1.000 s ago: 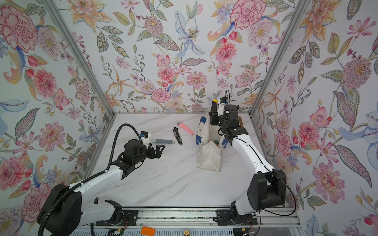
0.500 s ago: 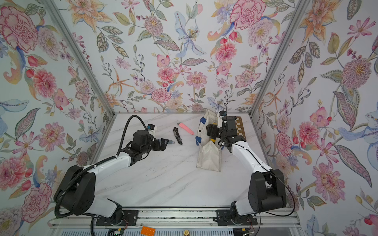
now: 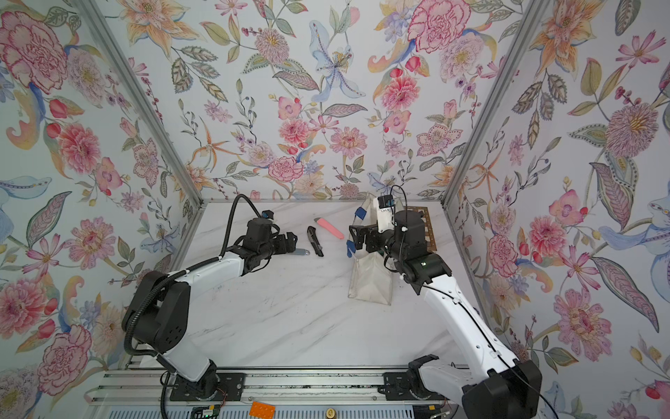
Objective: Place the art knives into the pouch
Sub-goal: Place the utility knife in the pouch, then pick up the utility knife at the center of the board.
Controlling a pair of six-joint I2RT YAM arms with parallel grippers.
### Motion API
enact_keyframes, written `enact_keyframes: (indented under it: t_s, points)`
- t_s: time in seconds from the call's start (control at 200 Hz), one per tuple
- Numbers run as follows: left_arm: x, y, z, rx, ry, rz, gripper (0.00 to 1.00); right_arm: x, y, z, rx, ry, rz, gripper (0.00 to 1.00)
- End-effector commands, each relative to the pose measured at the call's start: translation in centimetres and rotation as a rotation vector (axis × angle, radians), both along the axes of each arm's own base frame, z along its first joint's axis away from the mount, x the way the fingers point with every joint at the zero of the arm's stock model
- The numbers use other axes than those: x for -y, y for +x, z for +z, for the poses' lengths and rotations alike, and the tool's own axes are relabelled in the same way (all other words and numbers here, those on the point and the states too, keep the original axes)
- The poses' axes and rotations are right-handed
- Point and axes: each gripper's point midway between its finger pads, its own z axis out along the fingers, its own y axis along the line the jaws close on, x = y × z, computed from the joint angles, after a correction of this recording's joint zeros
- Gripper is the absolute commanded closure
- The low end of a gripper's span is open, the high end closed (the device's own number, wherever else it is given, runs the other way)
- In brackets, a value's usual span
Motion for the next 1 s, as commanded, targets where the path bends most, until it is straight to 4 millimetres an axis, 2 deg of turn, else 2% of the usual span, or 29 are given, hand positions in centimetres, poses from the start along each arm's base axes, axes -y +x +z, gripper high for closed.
enact_keyframes:
  t_s: [0.0, 0.08, 0.165, 0.385, 0.52, 0.646, 0.991]
  points:
    - [-0.6, 1.3, -1.0, -0.041, -0.031, 0.064, 0.1, -0.2, -2.6, -0.5, -0.021, -0.042, 0.047, 0.01]
    - [-0.6, 1.8, -2.1, -0.072, -0.062, 0.081, 0.15, 0.1, -4.0, -0.9, -0.023, -0.04, 0.042, 0.01]
    - [-0.8, 2.2, -3.4, -0.107, -0.098, 0.101, 0.15, 0.8, -5.1, -1.6, -0.026, -0.038, 0.026, 0.01]
    - [-2.8, 3.0, -5.6, -0.157, -0.088, 0.191, 0.18, 2.3, -6.6, -3.5, -0.028, -0.047, -0.019, 0.01]
    - [-4.1, 2.8, -7.0, -0.173, -0.028, 0.242, 0.2, 2.6, -6.4, -4.5, -0.059, -0.034, -0.05, 0.01]
    - [-4.3, 2.6, -8.1, -0.193, -0.018, 0.255, 0.21, 1.4, -6.5, -5.1, -0.077, -0.005, 0.003, 0.01]
    - [-4.8, 3.3, -9.5, -0.216, 0.009, 0.282, 0.21, 2.1, -6.2, -4.8, -0.045, -0.034, -0.024, 0.01]
